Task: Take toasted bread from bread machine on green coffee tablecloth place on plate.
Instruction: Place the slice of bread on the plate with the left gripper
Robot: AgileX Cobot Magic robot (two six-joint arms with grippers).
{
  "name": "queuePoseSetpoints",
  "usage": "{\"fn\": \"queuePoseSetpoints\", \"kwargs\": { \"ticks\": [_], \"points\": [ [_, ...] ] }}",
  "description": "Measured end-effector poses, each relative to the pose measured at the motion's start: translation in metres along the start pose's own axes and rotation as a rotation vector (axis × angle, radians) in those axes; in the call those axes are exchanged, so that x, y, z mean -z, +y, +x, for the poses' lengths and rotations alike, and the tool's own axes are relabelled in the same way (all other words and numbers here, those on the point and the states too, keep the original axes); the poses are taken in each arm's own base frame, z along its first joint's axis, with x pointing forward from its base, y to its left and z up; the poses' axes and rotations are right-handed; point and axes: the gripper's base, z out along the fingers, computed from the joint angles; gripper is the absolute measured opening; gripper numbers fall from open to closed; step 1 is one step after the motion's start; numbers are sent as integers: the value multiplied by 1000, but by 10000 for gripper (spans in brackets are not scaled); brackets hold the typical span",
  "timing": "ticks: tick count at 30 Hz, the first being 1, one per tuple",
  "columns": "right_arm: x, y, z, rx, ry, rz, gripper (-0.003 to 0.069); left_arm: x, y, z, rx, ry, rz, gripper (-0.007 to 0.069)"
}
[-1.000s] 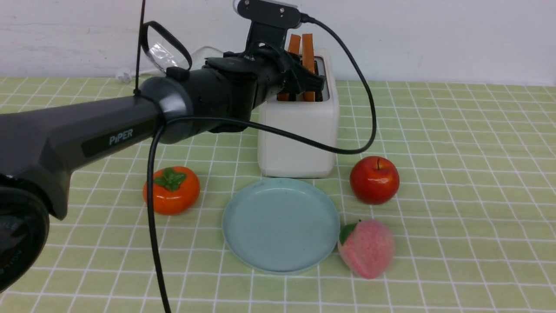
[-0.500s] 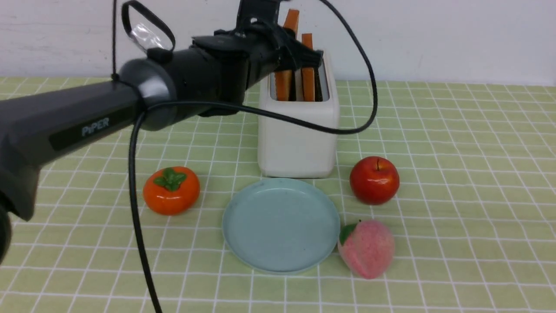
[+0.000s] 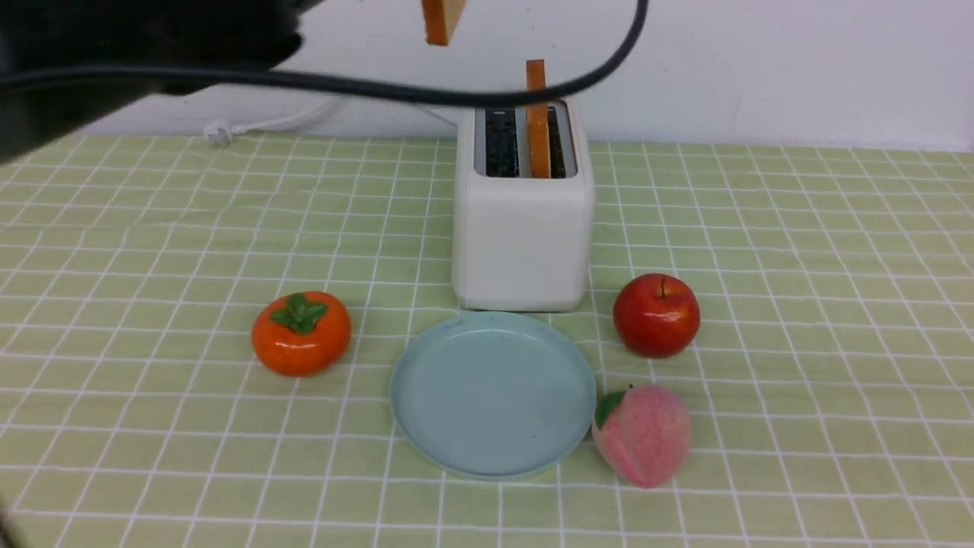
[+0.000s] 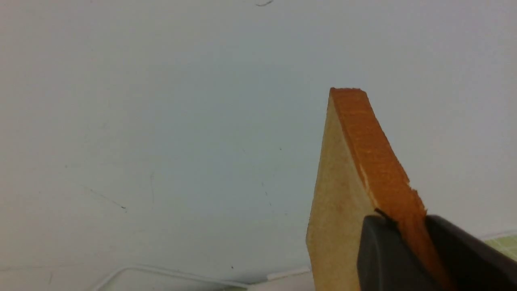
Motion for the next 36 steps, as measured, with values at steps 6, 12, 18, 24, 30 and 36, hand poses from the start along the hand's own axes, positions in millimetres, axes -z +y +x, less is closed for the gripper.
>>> {"fn": "queuePoseSetpoints", "kwargs": {
  "ticks": [6,12,18,24,30,36],
  "points": [
    [1,5,3,-12,46,-50,-5,56,-12,43,-52,118,137,93],
    [2,9,5,-28,73,-90,-1,81,-16,94,45,262,266,92],
    [3,13,6,-55,83,-133,0,74,-35,136,79,402,412,91],
    [3,16,9,-57,124,-165,0,59,-39,168,79,505,386,91],
    [4,18,12,-58,153,-185,0,42,-35,192,41,566,279,91],
    [4,19,11,-65,150,-195,0,36,-37,196,37,576,269,91]
  ]
}}
